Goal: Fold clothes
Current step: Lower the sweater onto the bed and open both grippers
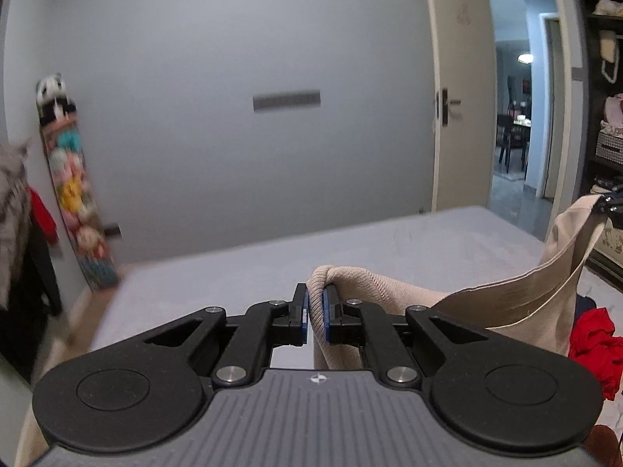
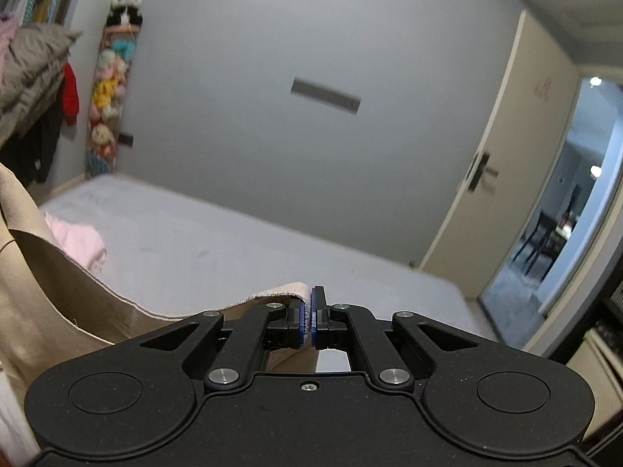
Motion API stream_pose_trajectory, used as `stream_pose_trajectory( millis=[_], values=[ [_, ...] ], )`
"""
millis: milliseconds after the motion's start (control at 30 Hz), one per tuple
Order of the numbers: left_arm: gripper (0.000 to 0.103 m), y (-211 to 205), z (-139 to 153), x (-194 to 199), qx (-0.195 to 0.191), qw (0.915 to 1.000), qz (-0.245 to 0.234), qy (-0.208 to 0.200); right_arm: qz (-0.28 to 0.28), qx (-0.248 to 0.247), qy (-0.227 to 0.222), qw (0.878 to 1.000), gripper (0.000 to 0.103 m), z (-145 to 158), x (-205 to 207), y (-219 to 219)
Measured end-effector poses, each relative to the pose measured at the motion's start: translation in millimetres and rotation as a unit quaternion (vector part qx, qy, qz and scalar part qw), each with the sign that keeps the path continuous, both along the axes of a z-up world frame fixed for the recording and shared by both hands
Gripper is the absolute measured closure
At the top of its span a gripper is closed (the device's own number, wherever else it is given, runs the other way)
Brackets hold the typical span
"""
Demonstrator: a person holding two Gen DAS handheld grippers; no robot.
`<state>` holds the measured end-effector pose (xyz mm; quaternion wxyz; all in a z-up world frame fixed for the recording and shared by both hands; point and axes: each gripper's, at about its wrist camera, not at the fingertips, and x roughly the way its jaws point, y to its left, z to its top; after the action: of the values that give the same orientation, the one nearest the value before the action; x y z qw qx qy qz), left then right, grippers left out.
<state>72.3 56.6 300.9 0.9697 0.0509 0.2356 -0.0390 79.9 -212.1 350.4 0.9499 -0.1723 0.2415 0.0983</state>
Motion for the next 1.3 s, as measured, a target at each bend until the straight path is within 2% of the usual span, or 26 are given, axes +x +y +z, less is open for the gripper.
stream_pose_trajectory(
  millis=[167, 333, 400, 533, 600, 667, 700, 767, 933, 1067, 1133, 1200, 1267, 1300],
  values=[
    [0.097, 10.0, -41.2, 68.5, -0.009, 0.9991, 0.015, 0.039, -0.014, 0.002, 0.049, 0.999, 0.102, -59.7, 69.6, 16.0],
    [0.097, 7.3, -83.2, 147.0, -0.002, 0.9977, 0.026, 0.062, -0.029, 0.004, 0.067, 0.997, 0.102, -108.8, 141.4, 28.9],
    [0.097, 5.0, -97.2, 165.9, 0.000, 0.9971, 0.027, 0.072, -0.032, 0.009, 0.079, 0.996, 0.102, -126.0, 169.3, 30.9],
    [0.097, 0.0, -143.8, 222.4, -0.001, 0.9943, 0.029, 0.102, -0.038, 0.010, 0.114, 0.993, 0.102, -176.9, 232.6, 39.9],
    [0.097, 0.5, -162.1, 236.2, -0.005, 0.9931, 0.031, 0.113, -0.040, 0.009, 0.128, 0.991, 0.102, -199.7, 253.5, 42.6],
    [0.097, 0.8, -192.9, 259.9, -0.007, 0.9907, 0.031, 0.133, -0.041, 0.006, 0.147, 0.988, 0.102, -230.2, 276.6, 46.3],
    [0.097, -0.1, -199.1, 264.0, -0.006, 0.9901, 0.031, 0.137, -0.042, 0.006, 0.155, 0.987, 0.102, -244.6, 286.4, 47.8],
    [0.097, 1.0, -231.8, 282.4, -0.006, 0.9869, 0.034, 0.158, -0.046, 0.004, 0.175, 0.983, 0.102, -279.1, 308.7, 51.6],
    [0.097, 9.7, -283.5, 306.6, -0.019, 0.9819, 0.045, 0.183, -0.053, 0.003, 0.203, 0.978, 0.102, -335.0, 346.2, 58.3],
    [0.096, 17.6, -308.3, 315.9, -0.044, 0.9769, 0.057, 0.201, -0.058, 0.016, 0.222, 0.973, 0.102, -362.1, 369.1, 57.5],
    [0.095, 19.3, -312.2, 315.1, -0.045, 0.9764, 0.057, 0.204, -0.058, 0.014, 0.230, 0.971, 0.102, -370.5, 371.1, 56.9],
    [0.090, 21.2, -316.1, 312.2, -0.043, 0.9761, 0.056, 0.205, -0.056, 0.015, 0.234, 0.971, 0.100, -373.3, 371.5, 55.8],
    [0.081, 25.3, -314.0, 305.5, -0.040, 0.9768, 0.061, 0.201, -0.050, 0.020, 0.236, 0.970, 0.089, -374.0, 372.8, 52.9],
    [0.079, 29.7, -310.5, 303.1, -0.046, 0.9774, 0.065, 0.196, -0.050, 0.025, 0.234, 0.971, 0.075, -371.7, 373.1, 51.3]
  ],
)
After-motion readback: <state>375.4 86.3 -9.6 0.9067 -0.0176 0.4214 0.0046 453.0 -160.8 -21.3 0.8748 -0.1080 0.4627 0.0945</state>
